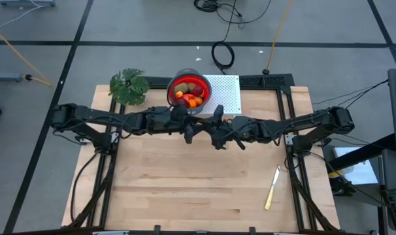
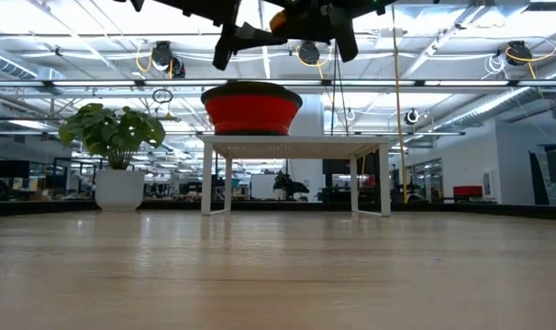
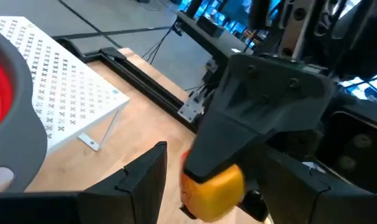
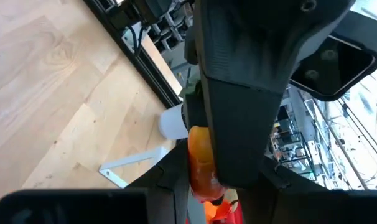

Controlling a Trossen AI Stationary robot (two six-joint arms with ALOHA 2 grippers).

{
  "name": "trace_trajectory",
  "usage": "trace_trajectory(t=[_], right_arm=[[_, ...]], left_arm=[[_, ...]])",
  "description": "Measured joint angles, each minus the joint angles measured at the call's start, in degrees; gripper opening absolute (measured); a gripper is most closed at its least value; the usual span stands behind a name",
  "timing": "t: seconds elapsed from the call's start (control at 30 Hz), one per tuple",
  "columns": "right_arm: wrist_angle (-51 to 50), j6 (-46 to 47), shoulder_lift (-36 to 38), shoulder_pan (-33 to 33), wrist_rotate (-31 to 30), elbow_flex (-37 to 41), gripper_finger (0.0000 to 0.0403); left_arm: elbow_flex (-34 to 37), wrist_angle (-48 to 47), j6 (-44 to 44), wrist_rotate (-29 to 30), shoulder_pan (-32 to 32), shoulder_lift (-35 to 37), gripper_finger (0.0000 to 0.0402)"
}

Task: Pick & Place Fruit
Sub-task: Put the peach into the red strainer bowl

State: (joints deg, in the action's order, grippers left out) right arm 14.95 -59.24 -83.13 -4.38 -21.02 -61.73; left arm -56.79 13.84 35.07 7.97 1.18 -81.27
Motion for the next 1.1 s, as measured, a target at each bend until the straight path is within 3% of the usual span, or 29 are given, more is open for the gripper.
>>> trace_trajectory(t=[0.17, 0.63, 1.1], right_arm=[[-0.3, 0.27, 0.0, 0.02, -0.02, 0.0, 0.0096], [-0.27, 6.72, 0.0, 0.13, 0.09, 0.0, 0.0129], [-2.52, 15.46, 0.0, 0.24, 0.16, -0.01, 0.0181]], left_arm=[[-0.02, -0.21, 1.29, 0.13, 0.15, 0.06, 0.0223], [-0.02, -0.27, 1.25, -0.57, 0.15, 0.06, 0.0107], [0.02, -0.82, -0.42, -1.43, 0.17, 0.06, 0.0108]])
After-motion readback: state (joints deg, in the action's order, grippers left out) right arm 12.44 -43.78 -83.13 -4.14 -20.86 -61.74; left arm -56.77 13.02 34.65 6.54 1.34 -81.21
